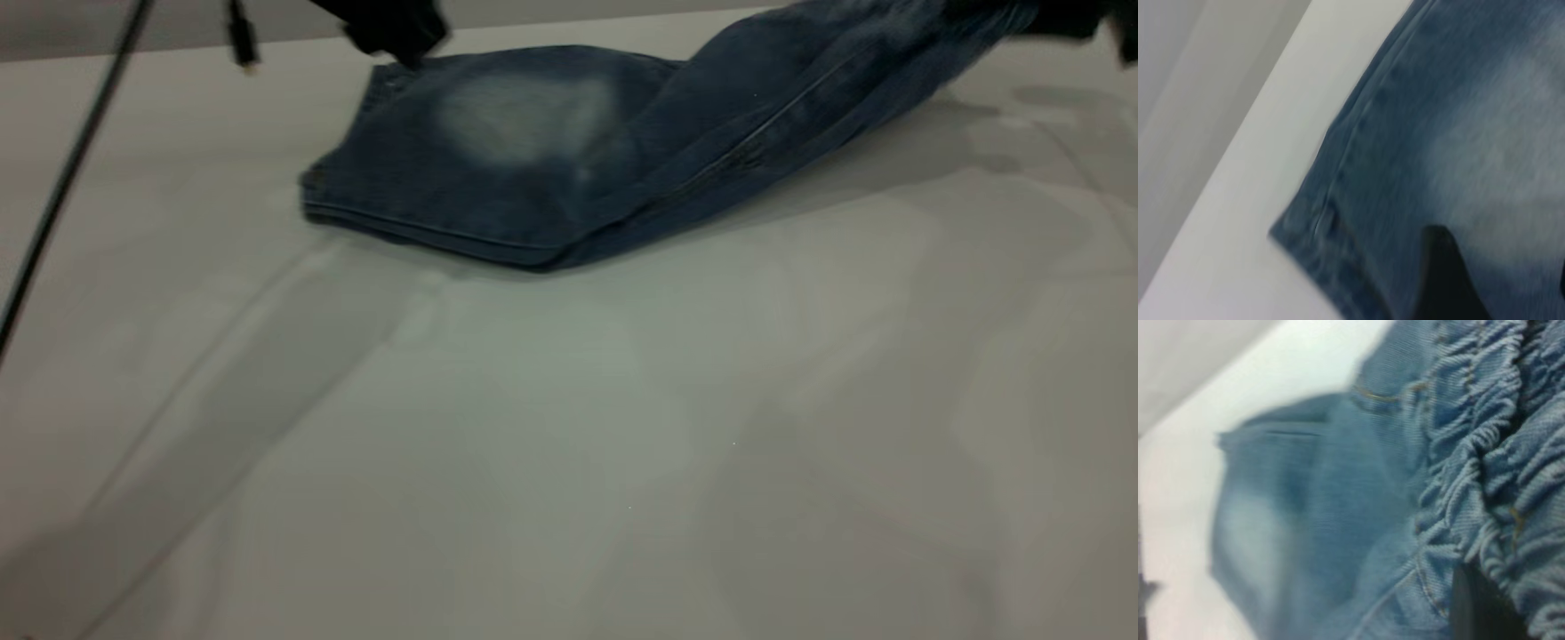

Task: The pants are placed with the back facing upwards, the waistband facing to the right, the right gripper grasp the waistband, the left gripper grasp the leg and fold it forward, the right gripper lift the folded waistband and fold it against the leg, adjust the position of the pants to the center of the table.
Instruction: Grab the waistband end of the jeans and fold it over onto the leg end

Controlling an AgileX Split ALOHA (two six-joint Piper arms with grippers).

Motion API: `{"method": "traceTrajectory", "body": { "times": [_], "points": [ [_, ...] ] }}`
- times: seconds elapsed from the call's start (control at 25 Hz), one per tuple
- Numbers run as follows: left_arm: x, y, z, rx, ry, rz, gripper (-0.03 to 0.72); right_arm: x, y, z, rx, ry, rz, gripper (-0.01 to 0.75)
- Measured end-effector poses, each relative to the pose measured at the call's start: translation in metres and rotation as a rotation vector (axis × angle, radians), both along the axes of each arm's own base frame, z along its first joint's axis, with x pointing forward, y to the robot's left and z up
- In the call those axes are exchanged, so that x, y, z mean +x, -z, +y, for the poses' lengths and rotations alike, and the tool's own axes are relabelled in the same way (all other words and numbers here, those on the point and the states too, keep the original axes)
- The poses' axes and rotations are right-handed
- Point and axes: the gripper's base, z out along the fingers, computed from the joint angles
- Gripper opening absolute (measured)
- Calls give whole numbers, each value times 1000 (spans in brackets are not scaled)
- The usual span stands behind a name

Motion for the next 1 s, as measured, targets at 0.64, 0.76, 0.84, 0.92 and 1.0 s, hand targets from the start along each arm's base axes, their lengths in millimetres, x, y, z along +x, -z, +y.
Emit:
{"method": "traceTrajectory", "body": {
  "times": [0.64, 0.76, 0.84, 0.92, 1.0],
  "points": [
    [13, 70, -105, -181, 77, -48, 377, -13, -76, 19, 141, -131, -133, 108],
    [12, 79, -117, -209, 70, -32, 377, -13, -78, 28, 161, -160, -137, 108],
    [9, 85, -126, -220, 75, -21, 377, -13, -80, 34, 174, -174, -148, 108],
    [4, 91, -134, -236, 81, -15, 377, -13, -81, 41, 177, -195, -158, 108],
    [-3, 96, -141, -249, 87, -3, 375, -13, -82, 48, 179, -215, -162, 108]
  ]
}}
